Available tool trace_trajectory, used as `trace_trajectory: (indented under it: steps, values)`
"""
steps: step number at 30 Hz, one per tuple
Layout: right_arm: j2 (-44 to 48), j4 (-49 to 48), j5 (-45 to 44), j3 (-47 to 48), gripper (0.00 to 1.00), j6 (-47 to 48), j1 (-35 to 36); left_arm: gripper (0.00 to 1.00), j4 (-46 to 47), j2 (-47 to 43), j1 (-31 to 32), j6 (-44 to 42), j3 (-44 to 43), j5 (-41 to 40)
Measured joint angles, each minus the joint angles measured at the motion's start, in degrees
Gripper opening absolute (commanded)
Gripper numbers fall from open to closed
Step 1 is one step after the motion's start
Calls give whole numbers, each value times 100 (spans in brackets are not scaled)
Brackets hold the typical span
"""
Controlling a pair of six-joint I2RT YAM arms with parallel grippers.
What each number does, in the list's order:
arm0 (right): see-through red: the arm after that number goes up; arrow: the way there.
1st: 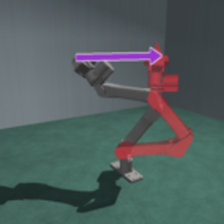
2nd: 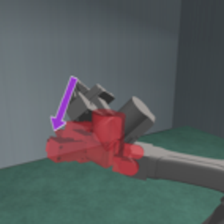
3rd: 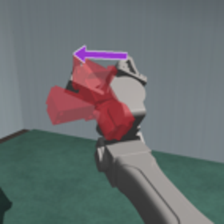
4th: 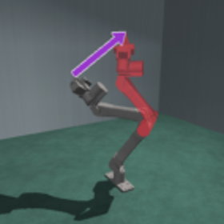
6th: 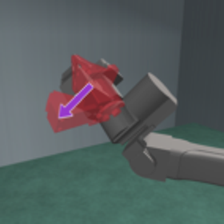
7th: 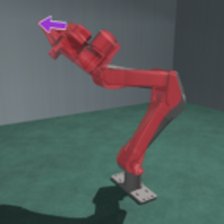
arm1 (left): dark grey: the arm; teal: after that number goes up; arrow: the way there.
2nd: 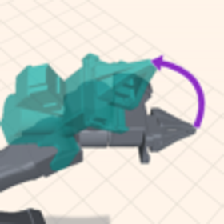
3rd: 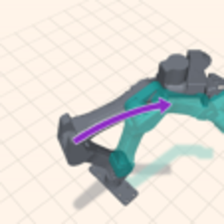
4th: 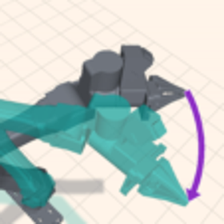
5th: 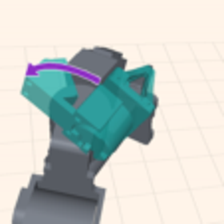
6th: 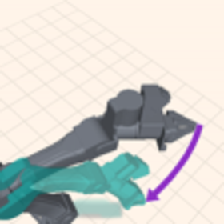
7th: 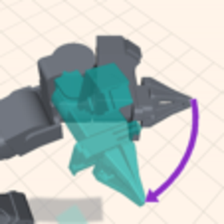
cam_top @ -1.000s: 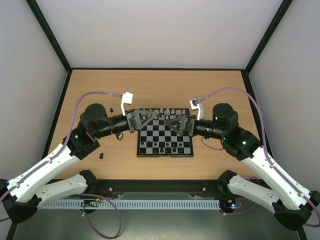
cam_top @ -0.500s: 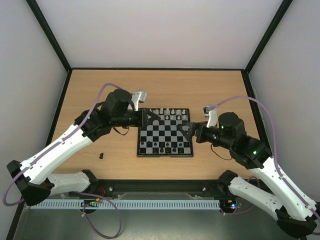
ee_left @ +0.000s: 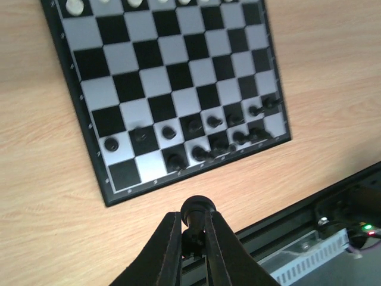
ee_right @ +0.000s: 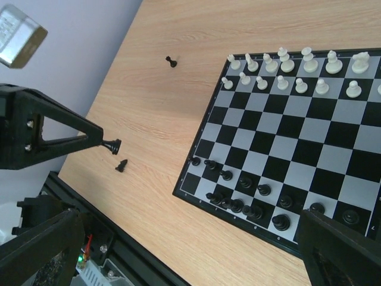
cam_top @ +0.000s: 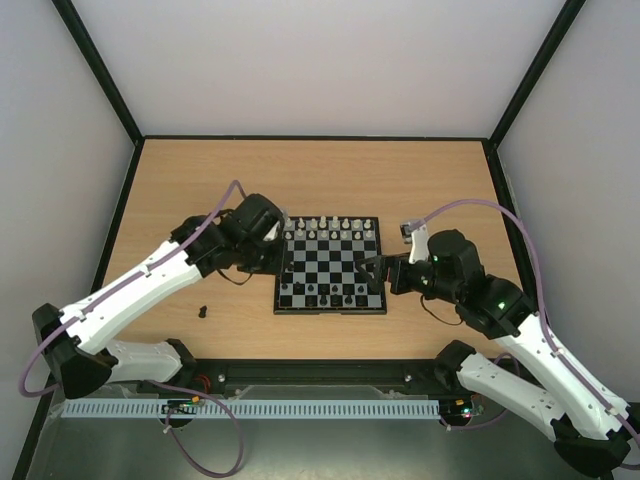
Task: Set up the chess pieces on the board
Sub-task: Place the chess piece on the chessboard.
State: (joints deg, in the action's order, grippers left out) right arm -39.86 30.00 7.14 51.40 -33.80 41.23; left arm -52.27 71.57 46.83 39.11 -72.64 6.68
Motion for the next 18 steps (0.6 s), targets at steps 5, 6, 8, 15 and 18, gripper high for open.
trace_trajectory:
  steps: [5, 6, 8, 15, 18]
  values:
    - [0, -2, 37, -109, 99, 66, 0, 2, -317, 138, 297, 94, 212, -326]
    - [0, -2, 46, -140, 99, 85, 0, 2, -367, 184, 372, 120, 251, -400]
    - [-7, 0, 70, -175, 99, 125, 0, 2, -422, 295, 553, 188, 350, -549]
    - [-13, -2, 129, -229, 99, 205, 0, 3, -385, 911, 1287, 463, 686, -942]
    - [-13, 0, 138, -256, 98, 240, 0, 2, -367, 1241, 1497, 546, 713, -1082]
